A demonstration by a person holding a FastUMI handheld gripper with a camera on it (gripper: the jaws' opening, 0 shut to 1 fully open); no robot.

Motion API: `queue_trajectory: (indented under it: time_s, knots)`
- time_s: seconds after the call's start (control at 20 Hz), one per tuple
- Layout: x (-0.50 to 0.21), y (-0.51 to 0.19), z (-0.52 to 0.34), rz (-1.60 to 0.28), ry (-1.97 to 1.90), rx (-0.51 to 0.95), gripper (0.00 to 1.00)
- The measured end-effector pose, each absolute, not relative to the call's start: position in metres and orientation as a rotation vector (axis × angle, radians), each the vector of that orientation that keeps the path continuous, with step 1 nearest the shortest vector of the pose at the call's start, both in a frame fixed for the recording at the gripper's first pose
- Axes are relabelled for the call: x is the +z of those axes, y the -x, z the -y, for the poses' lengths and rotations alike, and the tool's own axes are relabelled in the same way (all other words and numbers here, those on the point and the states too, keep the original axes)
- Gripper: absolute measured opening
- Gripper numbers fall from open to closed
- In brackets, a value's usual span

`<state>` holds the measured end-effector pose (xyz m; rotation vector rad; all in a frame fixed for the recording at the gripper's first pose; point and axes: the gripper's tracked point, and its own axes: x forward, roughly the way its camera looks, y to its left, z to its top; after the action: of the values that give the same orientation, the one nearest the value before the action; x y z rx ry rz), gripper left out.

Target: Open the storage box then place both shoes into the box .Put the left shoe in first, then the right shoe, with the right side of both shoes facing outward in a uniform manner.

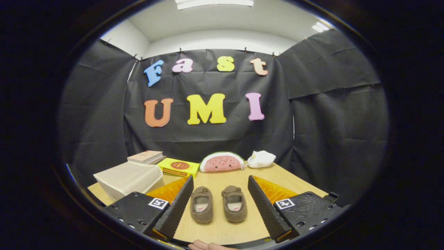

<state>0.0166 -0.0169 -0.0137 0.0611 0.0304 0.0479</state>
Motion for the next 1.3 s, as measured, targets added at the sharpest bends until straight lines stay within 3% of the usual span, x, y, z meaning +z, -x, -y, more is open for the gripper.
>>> queue_trajectory:
  time_s: [0.5,0.9,1.3]
  knots:
    - [-0.031,-0.050,-0.005,-0.095,-0.126,0.145,0.95]
    - [-0.052,-0.108,-0.079,-0.268,-0.346,0.455,0.95]
    - [-0.090,-0.159,-0.183,-0.567,-0.634,0.821,0.95]
